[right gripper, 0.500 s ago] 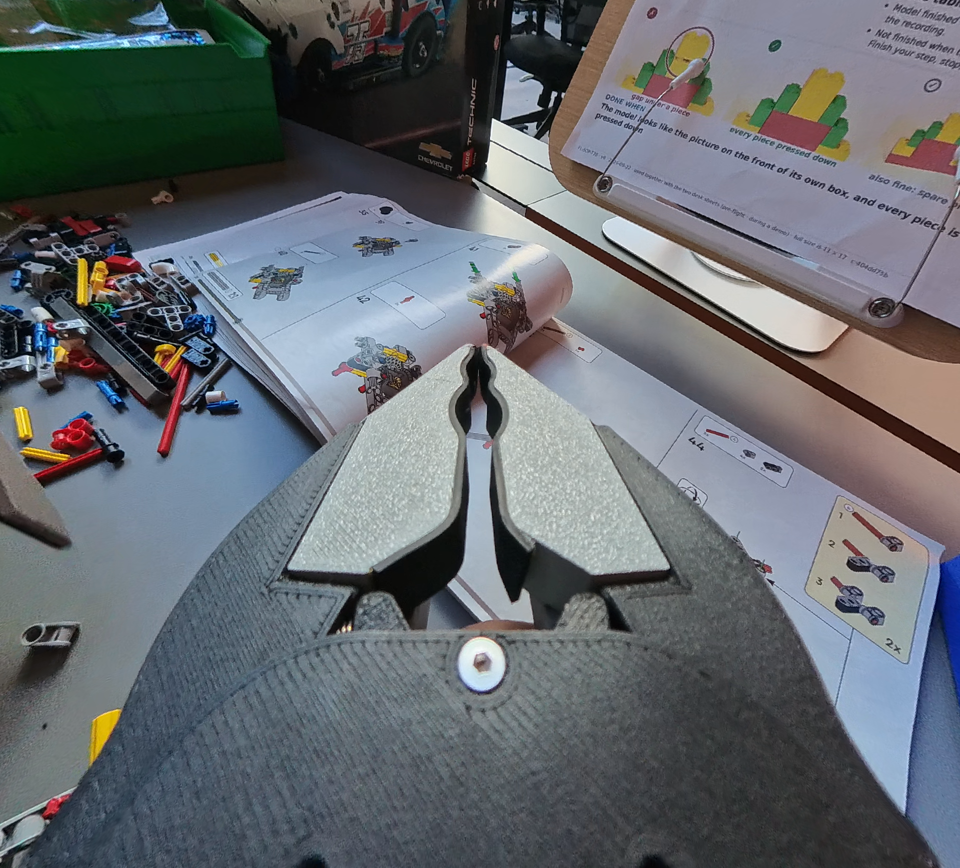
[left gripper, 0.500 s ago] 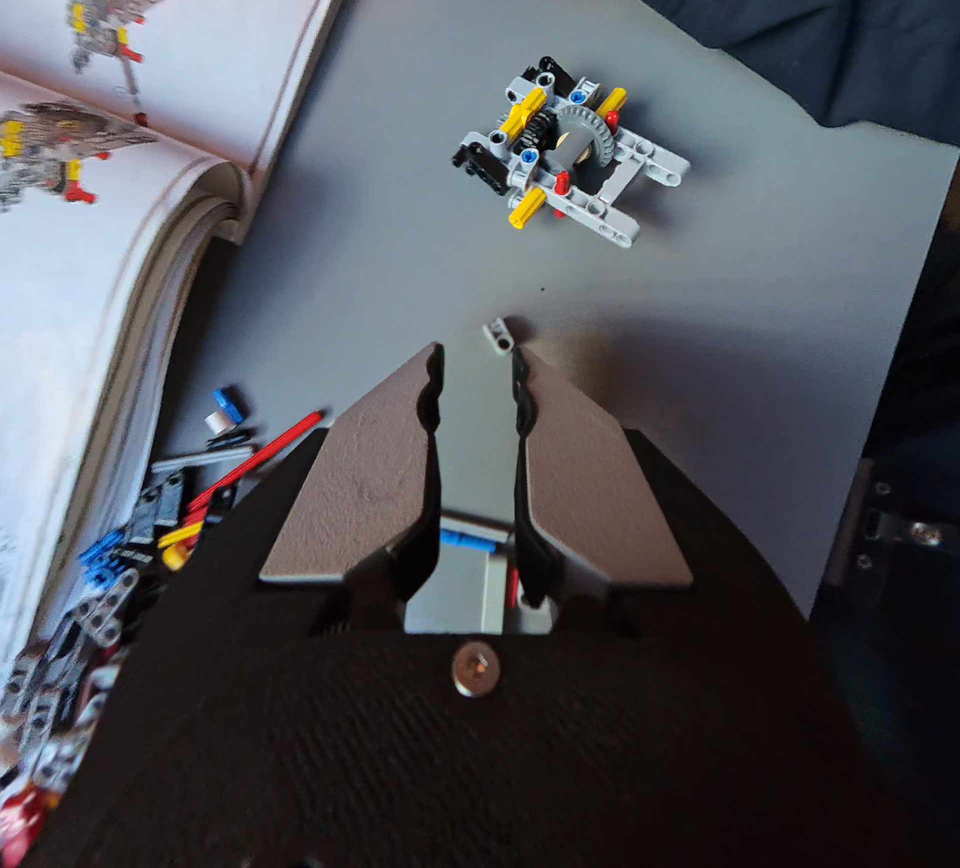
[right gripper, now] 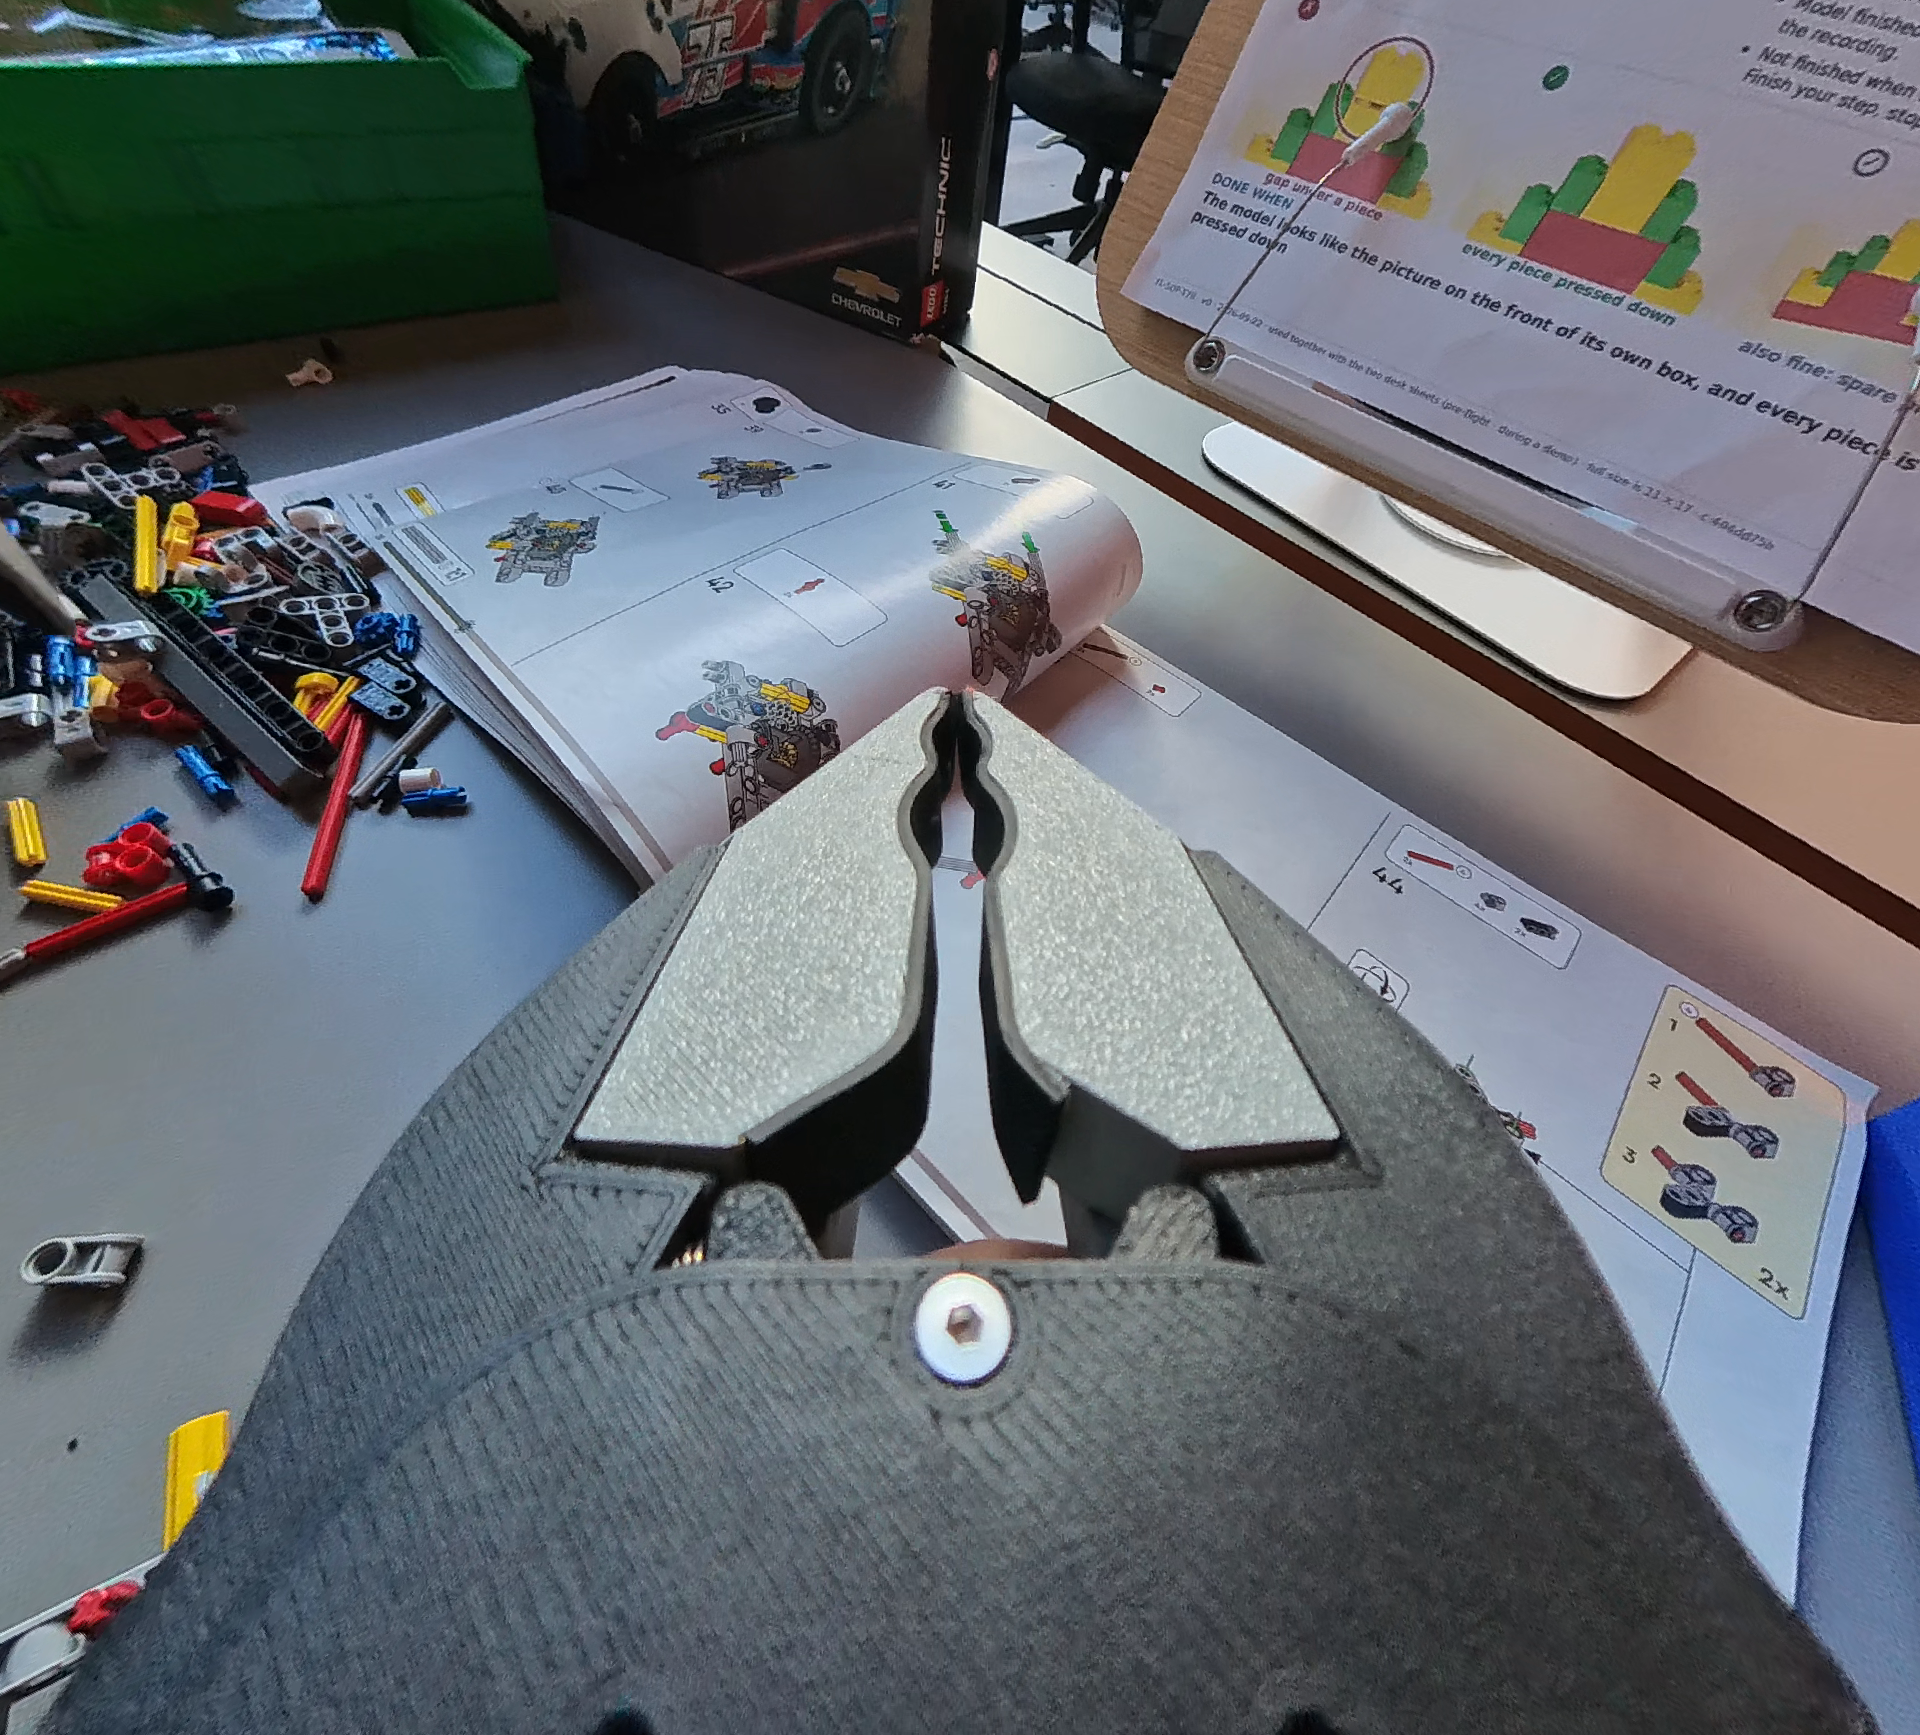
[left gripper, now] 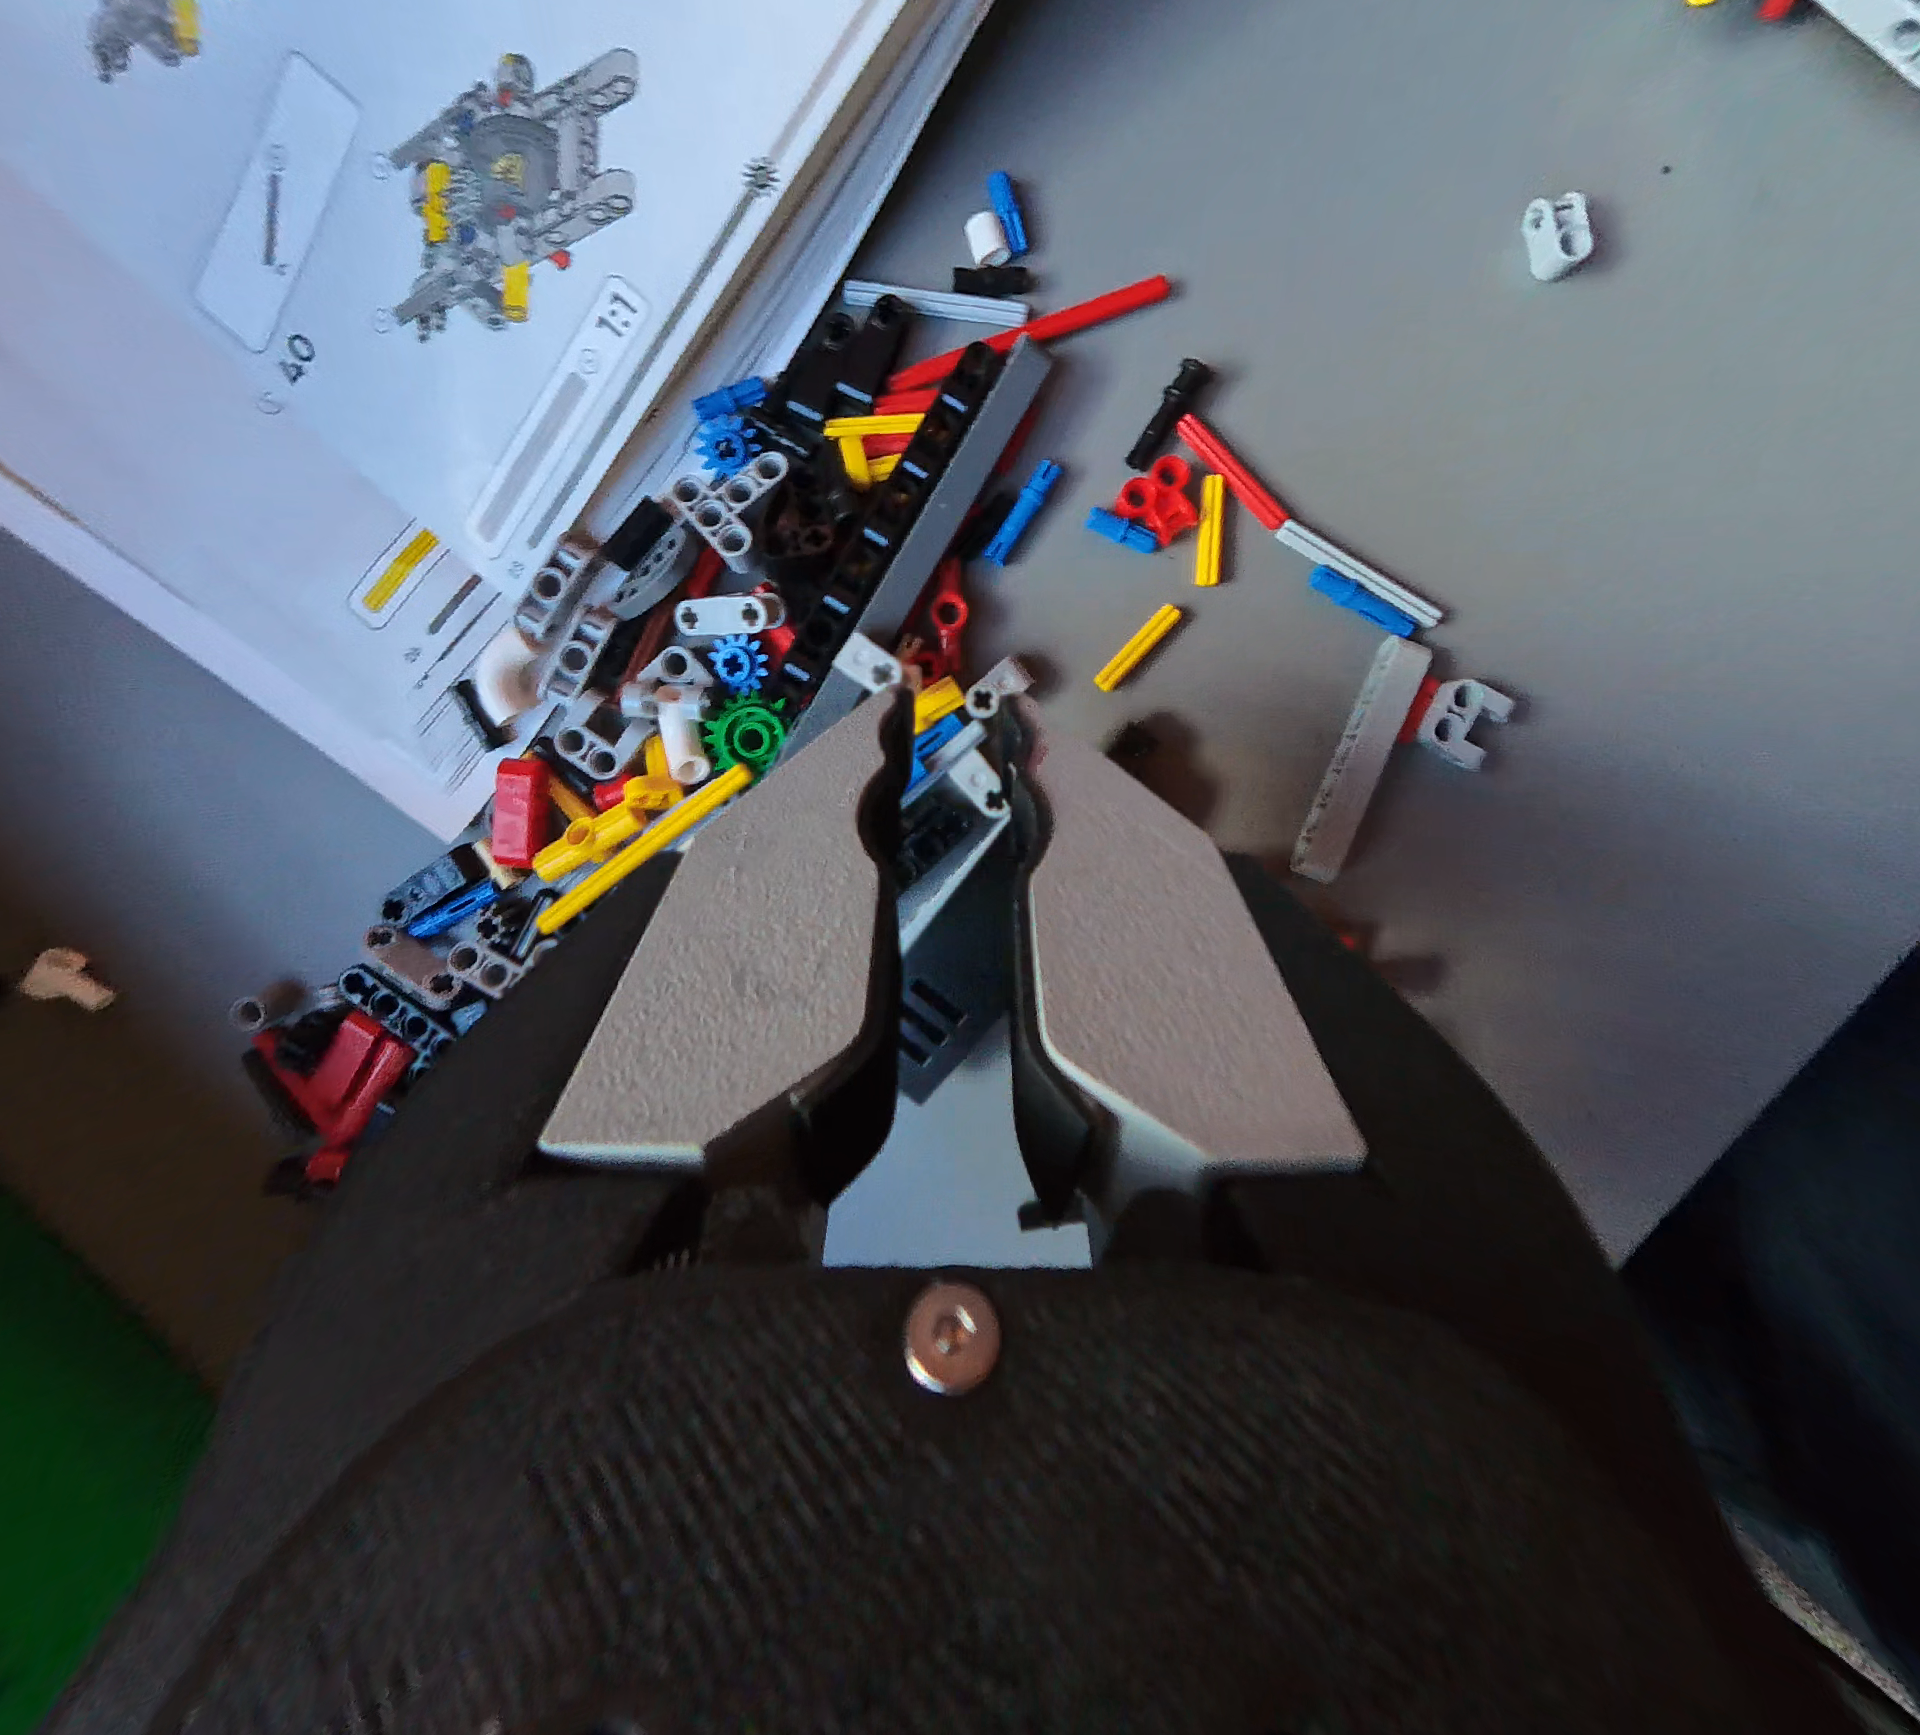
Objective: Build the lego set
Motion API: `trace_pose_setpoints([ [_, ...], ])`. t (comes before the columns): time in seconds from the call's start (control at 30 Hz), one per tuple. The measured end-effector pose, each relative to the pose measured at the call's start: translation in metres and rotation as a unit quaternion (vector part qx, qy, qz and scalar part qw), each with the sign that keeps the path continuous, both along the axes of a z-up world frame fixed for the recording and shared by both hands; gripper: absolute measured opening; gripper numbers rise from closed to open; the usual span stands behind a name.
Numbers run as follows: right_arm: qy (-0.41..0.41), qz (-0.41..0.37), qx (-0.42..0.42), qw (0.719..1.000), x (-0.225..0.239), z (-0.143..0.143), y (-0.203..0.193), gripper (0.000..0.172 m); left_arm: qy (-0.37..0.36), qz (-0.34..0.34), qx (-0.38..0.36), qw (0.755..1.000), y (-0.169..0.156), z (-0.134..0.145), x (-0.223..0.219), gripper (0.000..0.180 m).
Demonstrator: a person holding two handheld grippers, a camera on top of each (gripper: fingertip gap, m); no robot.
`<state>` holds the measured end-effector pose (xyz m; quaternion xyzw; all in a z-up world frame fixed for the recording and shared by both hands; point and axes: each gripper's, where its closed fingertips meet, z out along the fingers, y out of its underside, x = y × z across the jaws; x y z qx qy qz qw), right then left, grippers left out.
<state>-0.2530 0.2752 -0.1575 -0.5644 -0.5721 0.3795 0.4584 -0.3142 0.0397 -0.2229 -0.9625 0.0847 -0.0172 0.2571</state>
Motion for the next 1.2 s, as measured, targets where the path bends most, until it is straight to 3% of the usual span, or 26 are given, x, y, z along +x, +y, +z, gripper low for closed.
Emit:
trace_pose_setpoints([
  [0.4,0.004,-0.001,0.000,1.000,0.001,0.003,0.001,0.000,0.069,-0.093,-0.045,0.992,0.003,-0.021,0.006,0.015],
  [0.63,0.013,0.007,0.002,1.000,0.002,0.008,-0.003,0.000,0.085,-0.121,-0.051,0.988,0.005,-0.025,0.013,0.005],
  [0.7,0.027,0.034,-0.002,0.999,0.001,0.014,-0.013,0.001,0.097,-0.113,-0.050,0.988,0.006,-0.022,0.010,0.005],
  [0.8,0.024,0.091,-0.025,0.995,-0.001,0.016,-0.036,0.017,0.104,-0.116,-0.026,0.987,0.009,-0.012,0.014,0.005],
  [0.9,0.006,0.129,-0.027,0.991,-0.002,0.011,-0.052,0.015,0.098,-0.119,-0.014,0.988,0.010,-0.003,0.022,0.005],
  [1.2,-0.031,0.081,-0.011,0.996,-0.007,-0.007,-0.036,0.018,0.087,-0.118,-0.024,0.989,-0.004,0.013,0.030,0.005],
])
